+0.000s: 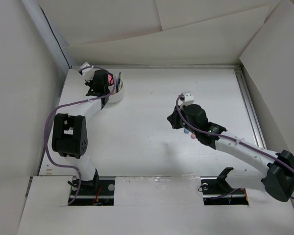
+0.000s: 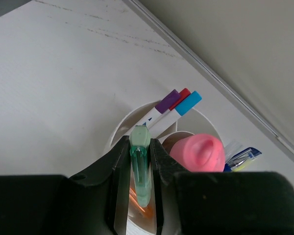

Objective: Sort the stationery into containers
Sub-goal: Place the stationery in the storage box.

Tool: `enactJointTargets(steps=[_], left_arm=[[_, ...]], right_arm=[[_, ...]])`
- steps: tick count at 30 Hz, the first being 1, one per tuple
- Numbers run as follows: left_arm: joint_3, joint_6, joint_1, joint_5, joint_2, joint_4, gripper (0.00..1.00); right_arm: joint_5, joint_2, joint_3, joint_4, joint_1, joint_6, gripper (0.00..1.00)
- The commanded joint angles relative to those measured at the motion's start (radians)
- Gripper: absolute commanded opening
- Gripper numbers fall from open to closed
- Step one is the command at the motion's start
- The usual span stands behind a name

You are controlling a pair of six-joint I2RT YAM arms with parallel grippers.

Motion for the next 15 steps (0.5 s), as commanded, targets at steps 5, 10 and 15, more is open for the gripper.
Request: enactJointTargets(steps=[5,10,15], left_arm=[[0.039,0.016,-0.001,-0.014,0.025,0.030,0.00],[0.039,0.016,-0.010,-0.014,0.045,0.039,0.07],[0.030,0.016,-0.019,-0.014,0.045,0.058,0.18]], right_arm=[[0.004,-0.010,0.005,0.061,-0.016,0.009,0.11],[0.025,-0.010,-0.004,0.061,-0.016,0.009,0.21],[0.025,-0.010,-0.004,0.061,-0.025,0.009,0.27]])
